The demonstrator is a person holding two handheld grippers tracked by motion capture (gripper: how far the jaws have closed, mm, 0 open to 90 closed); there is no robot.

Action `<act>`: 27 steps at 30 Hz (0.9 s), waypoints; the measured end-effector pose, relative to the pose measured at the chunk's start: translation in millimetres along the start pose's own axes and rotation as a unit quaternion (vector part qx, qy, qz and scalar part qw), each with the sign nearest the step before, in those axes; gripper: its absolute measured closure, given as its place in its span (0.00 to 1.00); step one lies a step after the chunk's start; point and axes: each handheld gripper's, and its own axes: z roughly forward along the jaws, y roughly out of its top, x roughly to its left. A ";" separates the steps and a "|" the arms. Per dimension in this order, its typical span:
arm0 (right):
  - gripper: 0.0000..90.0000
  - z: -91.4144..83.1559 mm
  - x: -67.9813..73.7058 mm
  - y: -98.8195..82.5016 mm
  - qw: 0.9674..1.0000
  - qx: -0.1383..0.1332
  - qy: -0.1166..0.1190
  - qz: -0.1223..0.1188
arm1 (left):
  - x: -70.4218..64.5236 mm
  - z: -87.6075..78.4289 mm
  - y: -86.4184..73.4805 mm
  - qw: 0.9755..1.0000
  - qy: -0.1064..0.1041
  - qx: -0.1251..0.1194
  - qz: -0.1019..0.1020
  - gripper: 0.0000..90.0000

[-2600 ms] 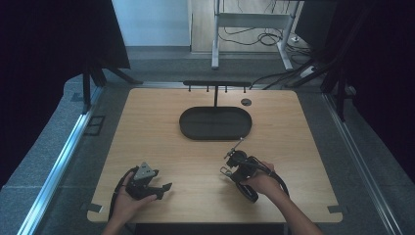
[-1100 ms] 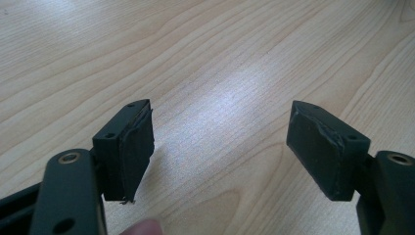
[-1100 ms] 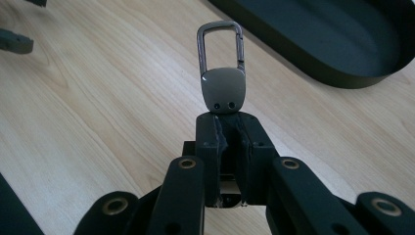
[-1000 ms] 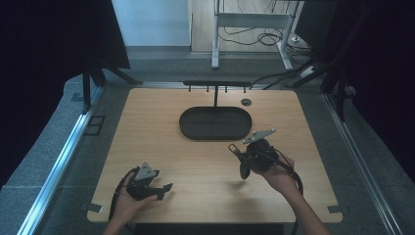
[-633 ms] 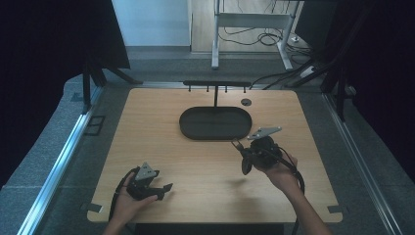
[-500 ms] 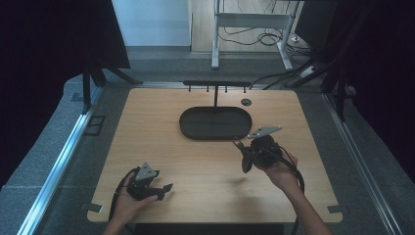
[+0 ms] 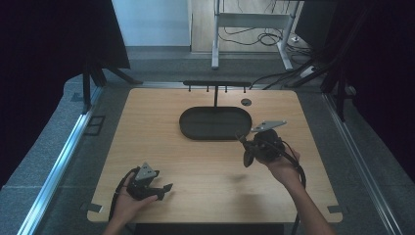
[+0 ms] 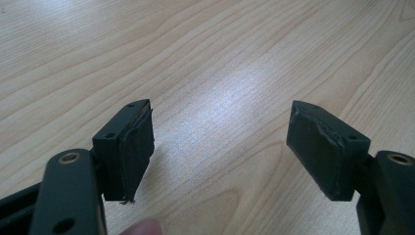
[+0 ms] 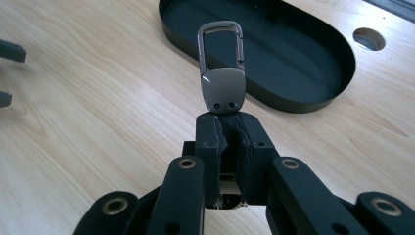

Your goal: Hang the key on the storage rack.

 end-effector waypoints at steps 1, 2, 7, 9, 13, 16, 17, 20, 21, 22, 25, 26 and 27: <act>0.90 -0.1 -1.0 0.7 1.000 0.000 -0.002 0.002 | 0.0 0.1 0.0 1.000 0.000 0.000 0.000 0.29; 0.90 0.2 -1.9 1.4 1.000 -0.003 -0.004 0.002 | -0.1 0.2 0.0 1.000 0.000 0.000 0.000 0.29; 0.90 2.4 -7.1 5.2 1.000 -0.006 -0.012 0.010 | 0.3 -0.4 0.0 1.000 -0.001 -0.001 -0.001 0.29; 0.90 3.7 -9.2 7.2 1.000 -0.007 -0.013 0.013 | 0.4 -0.5 0.0 1.000 -0.001 -0.001 -0.001 0.29; 0.90 4.2 -14.3 12.8 1.000 -0.016 -0.013 0.022 | 0.4 -0.8 0.0 1.000 0.000 -0.003 -0.001 0.29; 0.90 4.9 -17.0 17.2 0.999 -0.021 -0.018 0.025 | 0.8 -0.9 0.0 1.000 -0.001 -0.003 -0.001 0.29; 0.90 5.5 -17.8 19.1 0.999 -0.022 -0.020 0.027 | 0.9 -0.9 0.0 1.000 0.000 -0.003 -0.001 0.29; 0.90 7.6 -20.0 22.6 0.999 -0.025 -0.023 0.027 | 1.1 -1.5 0.0 1.000 0.000 -0.004 -0.002 0.29; 0.90 8.5 -20.3 23.7 0.999 -0.026 -0.025 0.030 | 1.4 -1.9 0.0 1.000 -0.001 -0.005 -0.002 0.29; 0.90 9.7 -21.2 24.3 0.999 -0.027 -0.024 0.030 | 1.8 -2.6 0.0 1.000 -0.001 -0.006 -0.003 0.29; 0.90 13.1 -22.6 25.1 0.999 -0.026 -0.028 0.032 | 2.9 -3.6 -0.2 1.000 0.000 -0.009 -0.005 0.29; 0.90 13.9 -23.6 25.4 0.999 -0.027 -0.029 0.032 | 3.2 -3.7 -0.2 1.000 0.000 -0.009 -0.005 0.29; 0.90 14.8 -25.0 25.9 0.999 -0.028 -0.031 0.035 | 3.2 -3.6 -0.2 1.000 0.001 -0.009 -0.005 0.29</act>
